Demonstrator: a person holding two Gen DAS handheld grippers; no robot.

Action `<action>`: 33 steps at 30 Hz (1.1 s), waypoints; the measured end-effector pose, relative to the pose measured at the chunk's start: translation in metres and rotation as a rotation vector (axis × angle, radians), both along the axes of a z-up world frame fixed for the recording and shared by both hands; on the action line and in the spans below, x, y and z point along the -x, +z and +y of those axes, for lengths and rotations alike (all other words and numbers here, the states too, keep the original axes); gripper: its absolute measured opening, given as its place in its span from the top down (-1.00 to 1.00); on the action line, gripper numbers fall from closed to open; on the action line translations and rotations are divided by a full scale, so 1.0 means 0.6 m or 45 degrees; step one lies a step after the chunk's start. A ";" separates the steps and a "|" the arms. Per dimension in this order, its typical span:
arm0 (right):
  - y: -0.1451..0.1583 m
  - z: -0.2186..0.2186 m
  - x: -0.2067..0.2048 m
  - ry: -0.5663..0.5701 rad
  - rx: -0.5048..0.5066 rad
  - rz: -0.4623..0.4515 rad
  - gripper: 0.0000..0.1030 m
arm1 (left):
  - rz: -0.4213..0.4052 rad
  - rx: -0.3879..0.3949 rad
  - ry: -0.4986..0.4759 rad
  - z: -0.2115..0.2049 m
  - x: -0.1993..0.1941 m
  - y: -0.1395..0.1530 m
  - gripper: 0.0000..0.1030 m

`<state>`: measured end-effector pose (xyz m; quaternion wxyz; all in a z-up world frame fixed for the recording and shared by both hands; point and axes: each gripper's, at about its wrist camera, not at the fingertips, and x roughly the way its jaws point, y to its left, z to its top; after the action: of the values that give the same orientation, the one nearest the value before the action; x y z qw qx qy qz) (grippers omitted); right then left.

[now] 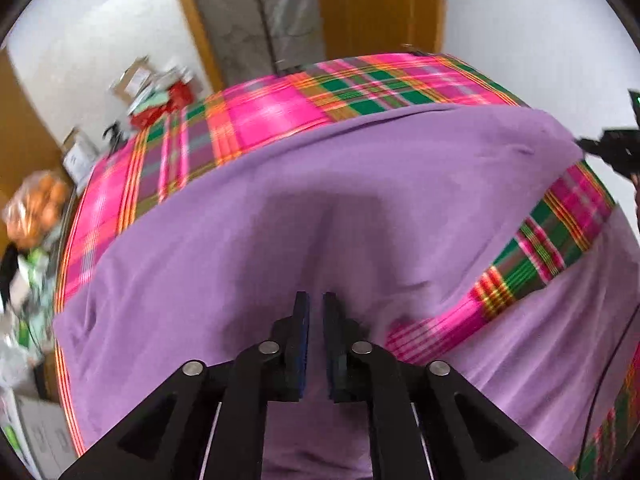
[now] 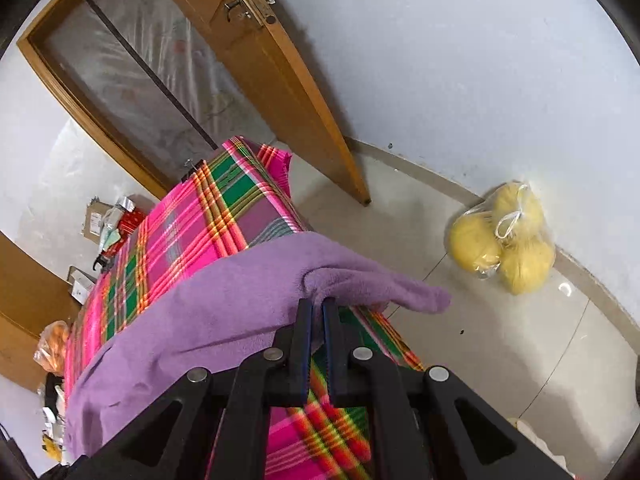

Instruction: Fold clothes

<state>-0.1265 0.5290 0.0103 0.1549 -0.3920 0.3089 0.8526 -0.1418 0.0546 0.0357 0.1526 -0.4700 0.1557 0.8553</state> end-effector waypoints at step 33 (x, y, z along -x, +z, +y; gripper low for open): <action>0.065 0.002 -0.022 0.072 -0.044 0.110 0.89 | 0.080 -0.099 -0.049 -0.006 -0.031 0.039 0.92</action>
<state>-0.1135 0.5305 0.0494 0.1238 -0.3605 0.2894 0.8780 -0.1233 0.0512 0.0593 0.1824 -0.4337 0.1360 0.8719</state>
